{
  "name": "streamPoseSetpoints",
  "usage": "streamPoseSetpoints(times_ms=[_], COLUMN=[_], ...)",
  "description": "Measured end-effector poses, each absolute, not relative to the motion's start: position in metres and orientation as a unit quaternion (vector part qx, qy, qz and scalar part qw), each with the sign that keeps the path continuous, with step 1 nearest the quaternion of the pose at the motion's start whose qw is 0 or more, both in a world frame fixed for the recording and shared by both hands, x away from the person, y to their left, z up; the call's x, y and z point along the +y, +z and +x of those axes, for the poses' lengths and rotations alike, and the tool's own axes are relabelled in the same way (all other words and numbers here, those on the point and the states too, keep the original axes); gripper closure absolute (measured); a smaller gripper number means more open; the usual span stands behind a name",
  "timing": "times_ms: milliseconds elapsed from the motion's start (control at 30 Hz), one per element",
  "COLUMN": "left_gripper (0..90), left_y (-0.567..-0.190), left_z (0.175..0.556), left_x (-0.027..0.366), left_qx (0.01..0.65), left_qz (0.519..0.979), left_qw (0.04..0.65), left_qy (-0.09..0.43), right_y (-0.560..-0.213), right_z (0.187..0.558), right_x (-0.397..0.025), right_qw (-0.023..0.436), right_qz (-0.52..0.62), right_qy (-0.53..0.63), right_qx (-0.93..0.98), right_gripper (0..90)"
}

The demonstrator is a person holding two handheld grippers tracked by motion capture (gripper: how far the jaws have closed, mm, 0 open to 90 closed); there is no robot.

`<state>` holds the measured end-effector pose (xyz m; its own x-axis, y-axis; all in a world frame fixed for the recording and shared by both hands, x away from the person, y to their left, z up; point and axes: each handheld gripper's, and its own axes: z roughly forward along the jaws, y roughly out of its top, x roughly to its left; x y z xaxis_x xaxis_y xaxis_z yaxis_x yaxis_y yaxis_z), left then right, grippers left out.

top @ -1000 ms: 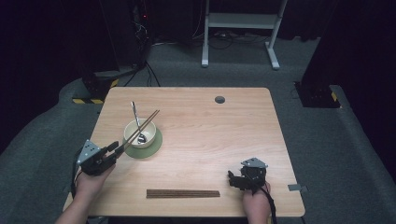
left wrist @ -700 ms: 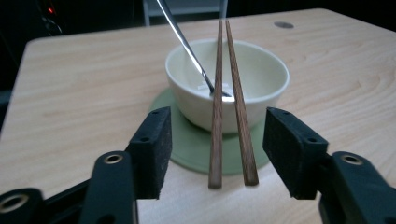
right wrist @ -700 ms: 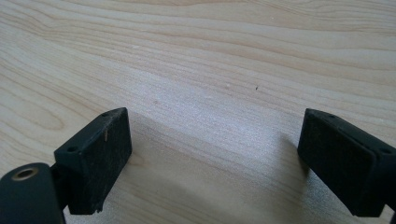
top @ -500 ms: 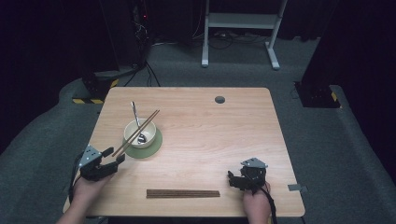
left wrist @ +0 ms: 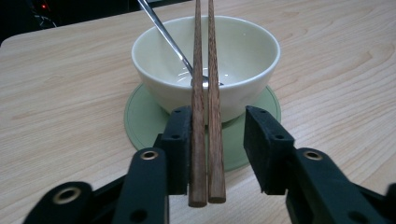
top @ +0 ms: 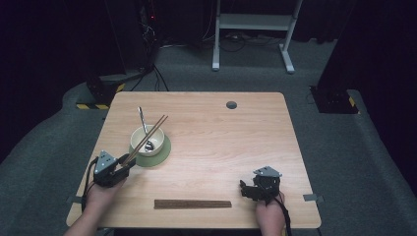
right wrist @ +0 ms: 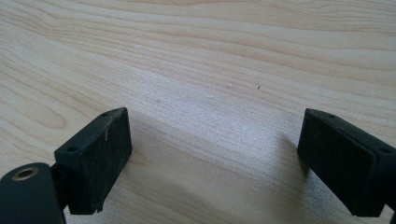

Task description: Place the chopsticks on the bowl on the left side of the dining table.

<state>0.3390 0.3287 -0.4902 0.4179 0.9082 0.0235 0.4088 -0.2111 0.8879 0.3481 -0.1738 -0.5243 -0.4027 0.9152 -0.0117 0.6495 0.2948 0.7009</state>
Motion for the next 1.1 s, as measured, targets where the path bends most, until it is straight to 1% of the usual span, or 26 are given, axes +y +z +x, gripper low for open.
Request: streamPoseSetpoints(times_ms=[133, 233, 800, 1100], left_gripper=[72.8, 75.7, 75.9, 75.1], left_y=[-0.4904, -0.4906, -0.4885, -0.4888], left_z=[0.3389, 0.3391, 0.3301, 0.3314], left_x=[0.3274, 0.3273, 0.3209, 0.3216], left_qx=[0.453, 0.449, 0.421, 0.422], left_qz=[0.725, 0.727, 0.745, 0.746], left_qw=[0.432, 0.436, 0.448, 0.447], left_qy=[0.286, 0.283, 0.259, 0.256], right_y=[-0.5243, -0.5242, -0.5242, -0.5243], right_z=[0.3481, 0.3481, 0.348, 0.348], right_x=[-0.1738, -0.1738, -0.174, -0.174], right_qw=[0.211, 0.211, 0.211, 0.211], right_qz=[0.504, 0.504, 0.503, 0.503], right_qy=[0.314, 0.314, 0.314, 0.315], right_qx=[0.776, 0.776, 0.777, 0.777], right_gripper=[9.7, 9.7, 9.7, 9.6])
